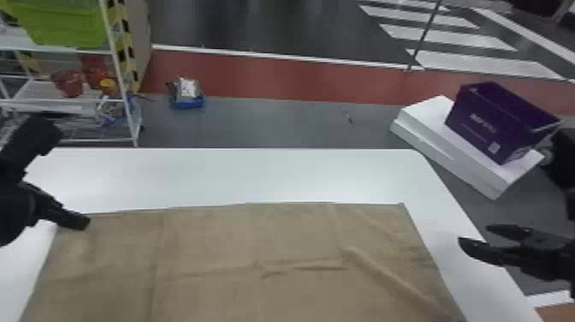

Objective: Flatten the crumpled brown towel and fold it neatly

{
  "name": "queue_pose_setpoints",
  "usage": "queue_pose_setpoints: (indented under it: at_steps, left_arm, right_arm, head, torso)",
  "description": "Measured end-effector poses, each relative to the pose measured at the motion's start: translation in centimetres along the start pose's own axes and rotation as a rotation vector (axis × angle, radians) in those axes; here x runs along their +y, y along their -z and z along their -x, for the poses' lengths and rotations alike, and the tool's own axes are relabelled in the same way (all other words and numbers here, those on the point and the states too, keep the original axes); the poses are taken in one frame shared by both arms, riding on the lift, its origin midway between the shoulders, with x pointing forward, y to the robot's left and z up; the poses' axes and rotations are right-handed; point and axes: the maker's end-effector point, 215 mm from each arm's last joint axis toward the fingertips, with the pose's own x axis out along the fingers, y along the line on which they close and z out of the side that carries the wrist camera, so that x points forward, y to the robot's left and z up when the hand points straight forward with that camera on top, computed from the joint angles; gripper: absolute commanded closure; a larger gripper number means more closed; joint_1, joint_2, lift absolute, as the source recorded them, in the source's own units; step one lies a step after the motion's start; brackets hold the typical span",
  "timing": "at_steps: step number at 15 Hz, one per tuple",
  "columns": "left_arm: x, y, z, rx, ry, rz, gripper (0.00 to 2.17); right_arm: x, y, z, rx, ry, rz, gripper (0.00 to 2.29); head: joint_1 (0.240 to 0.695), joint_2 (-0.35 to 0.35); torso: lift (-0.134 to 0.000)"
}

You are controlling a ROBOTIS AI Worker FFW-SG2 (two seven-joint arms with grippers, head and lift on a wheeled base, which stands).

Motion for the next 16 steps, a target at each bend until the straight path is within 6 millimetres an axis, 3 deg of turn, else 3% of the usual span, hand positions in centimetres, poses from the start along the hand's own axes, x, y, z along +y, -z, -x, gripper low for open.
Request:
queue_pose_setpoints:
  at_steps: [6, 16]
  left_arm:
    - [0.9, 1.1, -0.3, 0.031, -0.012, 0.012, 0.54]
    - [0.6, 2.1, -0.5, 0.042, -0.002, 0.015, 0.63]
  right_arm:
    - [0.0, -0.4, -0.2, -0.008, -0.003, 0.005, 0.05]
    - [0.0, -0.6, -0.3, -0.007, -0.001, 0.009, 0.05]
  head:
    - [0.695, -0.197]
    - [0.695, -0.196]
  torso:
    - [-0.124]
    - [-0.124]
